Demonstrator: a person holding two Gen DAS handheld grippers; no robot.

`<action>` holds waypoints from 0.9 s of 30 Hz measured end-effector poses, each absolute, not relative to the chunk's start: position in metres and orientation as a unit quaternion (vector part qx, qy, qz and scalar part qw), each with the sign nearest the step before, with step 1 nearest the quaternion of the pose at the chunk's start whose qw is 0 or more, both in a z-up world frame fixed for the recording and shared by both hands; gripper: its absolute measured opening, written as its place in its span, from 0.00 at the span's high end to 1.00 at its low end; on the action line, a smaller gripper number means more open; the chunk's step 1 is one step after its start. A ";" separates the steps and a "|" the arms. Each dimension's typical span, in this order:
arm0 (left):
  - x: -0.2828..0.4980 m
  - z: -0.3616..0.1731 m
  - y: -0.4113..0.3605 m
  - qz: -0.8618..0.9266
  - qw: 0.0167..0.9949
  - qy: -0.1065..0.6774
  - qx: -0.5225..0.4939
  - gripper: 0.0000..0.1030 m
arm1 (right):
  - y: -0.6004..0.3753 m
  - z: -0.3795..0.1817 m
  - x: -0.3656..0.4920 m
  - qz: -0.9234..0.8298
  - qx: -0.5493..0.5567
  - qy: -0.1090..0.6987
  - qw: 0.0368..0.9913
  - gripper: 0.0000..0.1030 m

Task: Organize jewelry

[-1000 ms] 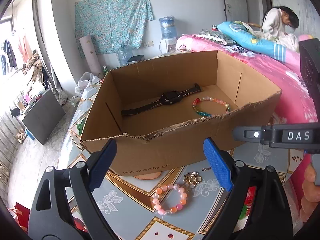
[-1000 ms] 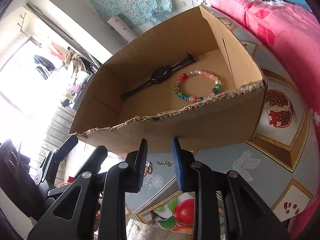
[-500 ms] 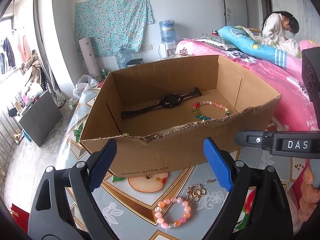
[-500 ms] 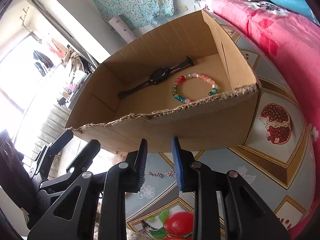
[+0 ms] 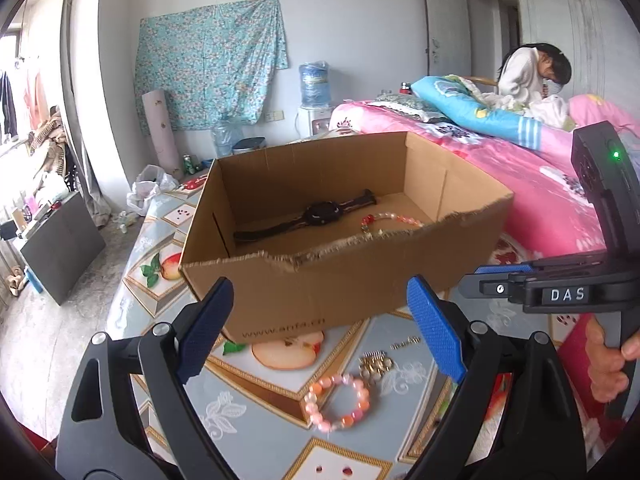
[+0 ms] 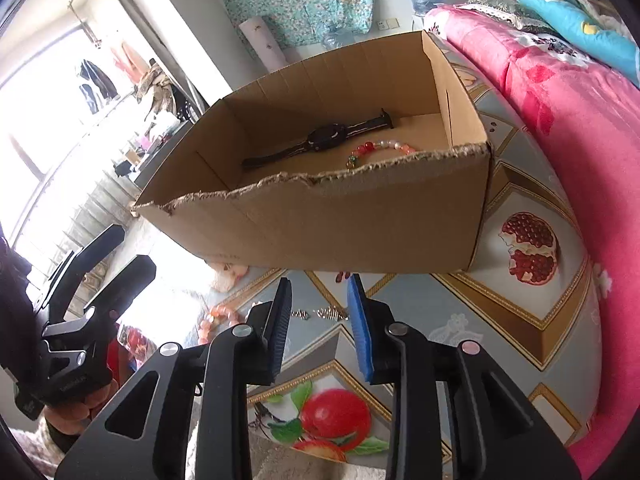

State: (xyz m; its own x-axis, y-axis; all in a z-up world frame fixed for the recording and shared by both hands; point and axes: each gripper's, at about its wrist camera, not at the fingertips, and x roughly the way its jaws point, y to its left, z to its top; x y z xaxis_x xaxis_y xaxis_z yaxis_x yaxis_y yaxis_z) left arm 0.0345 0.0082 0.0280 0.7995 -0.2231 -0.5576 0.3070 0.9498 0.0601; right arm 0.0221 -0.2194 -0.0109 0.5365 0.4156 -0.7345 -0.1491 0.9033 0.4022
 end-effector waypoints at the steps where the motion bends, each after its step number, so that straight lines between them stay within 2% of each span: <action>1: 0.029 0.027 0.012 -0.144 0.945 0.286 0.071 0.18 | -0.221 -0.009 0.015 0.163 0.143 0.452 0.865 0.68; 3: 0.017 0.024 0.018 -0.151 0.943 0.289 0.061 0.18 | -0.225 -0.007 -0.002 0.165 0.129 0.446 0.870 0.65; 9: -0.013 -0.008 0.028 -0.163 0.927 0.335 0.044 0.19 | -0.225 -0.027 -0.033 0.178 0.115 0.458 0.863 0.64; 13: -0.015 -0.024 0.024 -0.167 0.917 0.358 0.042 0.31 | -0.214 -0.040 -0.035 0.198 0.126 0.473 0.849 0.64; 23: 0.011 -0.036 -0.001 -0.187 0.909 0.366 0.068 0.64 | -0.197 -0.034 -0.026 0.230 0.114 0.452 0.854 0.64; 27: 0.027 -0.057 -0.007 -0.167 0.897 0.398 0.092 0.68 | -0.200 -0.038 -0.024 0.222 0.119 0.458 0.852 0.64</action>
State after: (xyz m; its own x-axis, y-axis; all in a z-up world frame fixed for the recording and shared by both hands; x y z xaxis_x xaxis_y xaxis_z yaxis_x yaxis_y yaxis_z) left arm 0.0266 -0.0071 -0.0566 0.6269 -0.2268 -0.7454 0.3731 0.9272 0.0316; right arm -0.0236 -0.2004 -0.0379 0.4808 0.4880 -0.7284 -0.2694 0.8728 0.4070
